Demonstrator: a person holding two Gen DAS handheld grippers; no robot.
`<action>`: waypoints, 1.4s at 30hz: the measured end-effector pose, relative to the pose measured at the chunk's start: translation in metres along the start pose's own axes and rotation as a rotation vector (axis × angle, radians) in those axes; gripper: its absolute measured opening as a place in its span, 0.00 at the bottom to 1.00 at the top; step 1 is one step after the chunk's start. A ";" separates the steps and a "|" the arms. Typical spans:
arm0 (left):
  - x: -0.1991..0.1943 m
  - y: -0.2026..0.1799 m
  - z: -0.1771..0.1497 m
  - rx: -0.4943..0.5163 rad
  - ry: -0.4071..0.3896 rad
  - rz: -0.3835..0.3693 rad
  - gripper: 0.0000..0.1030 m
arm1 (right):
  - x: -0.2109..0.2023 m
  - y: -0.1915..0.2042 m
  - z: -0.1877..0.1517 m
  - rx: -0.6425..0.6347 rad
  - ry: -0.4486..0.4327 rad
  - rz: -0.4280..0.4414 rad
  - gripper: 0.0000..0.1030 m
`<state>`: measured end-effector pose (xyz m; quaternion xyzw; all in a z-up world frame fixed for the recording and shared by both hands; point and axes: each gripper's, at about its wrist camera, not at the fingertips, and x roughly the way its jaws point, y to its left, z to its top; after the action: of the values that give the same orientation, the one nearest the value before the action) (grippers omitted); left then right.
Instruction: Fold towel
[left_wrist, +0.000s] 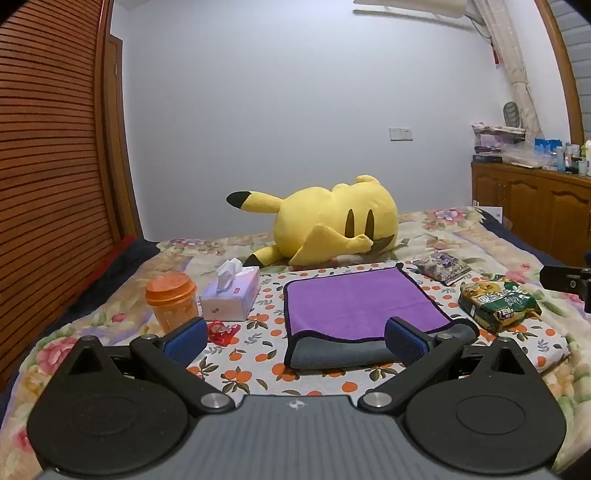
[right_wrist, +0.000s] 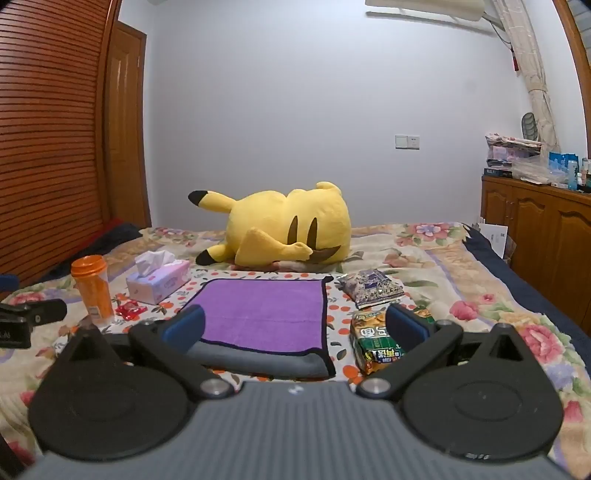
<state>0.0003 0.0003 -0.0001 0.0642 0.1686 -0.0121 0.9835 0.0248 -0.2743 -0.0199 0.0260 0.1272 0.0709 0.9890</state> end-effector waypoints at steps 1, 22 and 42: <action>0.000 0.000 0.000 0.008 -0.007 0.006 1.00 | 0.000 0.000 0.000 0.006 -0.011 0.002 1.00; 0.000 0.002 0.001 0.007 -0.007 0.009 1.00 | 0.000 -0.001 0.000 -0.002 0.000 -0.001 1.00; 0.001 0.002 0.000 0.007 -0.009 0.009 1.00 | 0.000 -0.001 0.000 -0.004 0.001 -0.002 1.00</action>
<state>0.0010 0.0020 0.0003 0.0684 0.1637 -0.0084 0.9841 0.0249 -0.2755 -0.0202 0.0241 0.1276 0.0702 0.9890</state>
